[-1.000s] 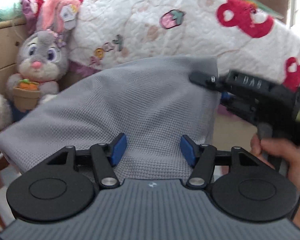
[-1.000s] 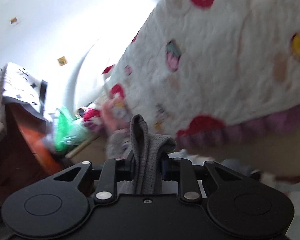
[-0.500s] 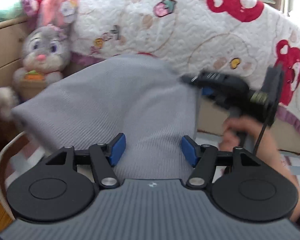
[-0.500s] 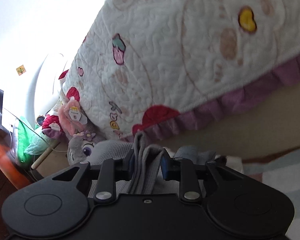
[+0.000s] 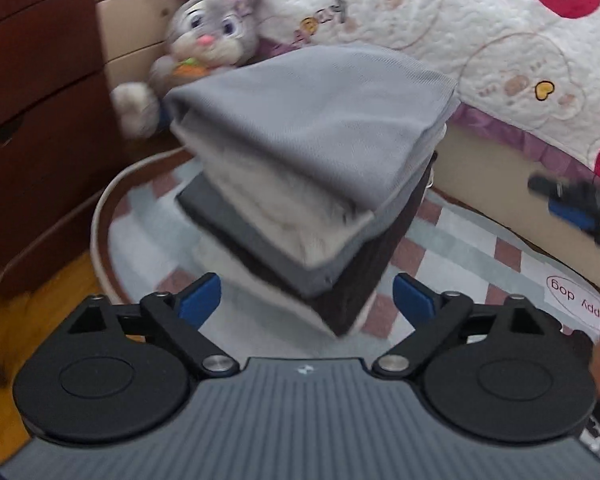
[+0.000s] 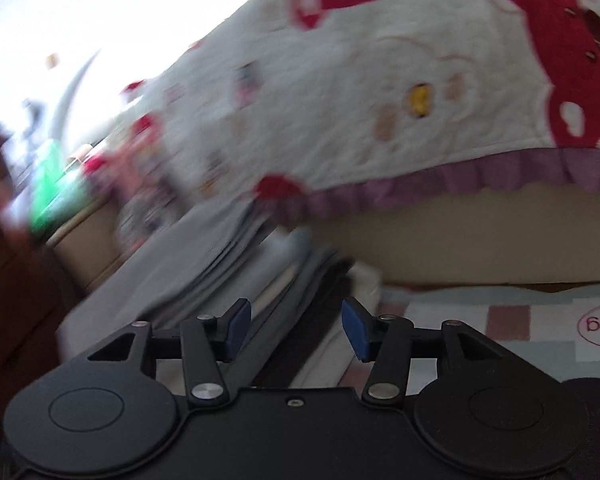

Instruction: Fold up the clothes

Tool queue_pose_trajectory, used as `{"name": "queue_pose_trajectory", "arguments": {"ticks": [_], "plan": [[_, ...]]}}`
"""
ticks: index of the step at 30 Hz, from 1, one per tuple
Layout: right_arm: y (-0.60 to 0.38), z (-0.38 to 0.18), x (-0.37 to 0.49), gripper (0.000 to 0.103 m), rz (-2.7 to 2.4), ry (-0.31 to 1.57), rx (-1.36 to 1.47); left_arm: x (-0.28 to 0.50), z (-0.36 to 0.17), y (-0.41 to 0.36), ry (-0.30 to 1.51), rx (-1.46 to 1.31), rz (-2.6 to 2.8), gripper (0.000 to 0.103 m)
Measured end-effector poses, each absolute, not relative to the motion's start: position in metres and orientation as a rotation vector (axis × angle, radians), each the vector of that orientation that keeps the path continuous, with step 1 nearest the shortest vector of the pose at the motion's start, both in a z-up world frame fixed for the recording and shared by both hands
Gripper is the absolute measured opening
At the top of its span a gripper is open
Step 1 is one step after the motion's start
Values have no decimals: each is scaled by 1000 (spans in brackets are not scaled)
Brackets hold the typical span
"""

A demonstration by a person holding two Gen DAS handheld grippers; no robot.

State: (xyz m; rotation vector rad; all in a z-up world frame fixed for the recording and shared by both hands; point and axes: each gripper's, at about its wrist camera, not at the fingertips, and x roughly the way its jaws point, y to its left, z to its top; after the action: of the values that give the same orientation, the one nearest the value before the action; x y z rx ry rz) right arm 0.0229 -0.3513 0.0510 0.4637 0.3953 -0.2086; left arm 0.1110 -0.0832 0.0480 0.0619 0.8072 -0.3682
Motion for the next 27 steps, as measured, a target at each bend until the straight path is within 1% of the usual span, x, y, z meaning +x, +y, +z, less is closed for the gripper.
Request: {"name": "queue_pose_trajectory", "arguments": {"ticks": [2,3,5,11,18,27], "plan": [[-339,53,1,61,-152,422,421,89,53,-86,806,82,-358,98],[-333,54,-9,62,-127,437,403,78,55,-87,806,92,-354,99],[-326,57,-28,62,-87,462,388,60,60,-90,796,122,-338,103],[-311,64,-77,62,-49,509,318,21,67,-96,819,112,-287,103],[-298,77,-112,63,-45,586,233,-17,59,-113,873,126,-277,103],[-303,77,-139,64,-86,625,214,-37,38,-127,908,160,-244,103]]}}
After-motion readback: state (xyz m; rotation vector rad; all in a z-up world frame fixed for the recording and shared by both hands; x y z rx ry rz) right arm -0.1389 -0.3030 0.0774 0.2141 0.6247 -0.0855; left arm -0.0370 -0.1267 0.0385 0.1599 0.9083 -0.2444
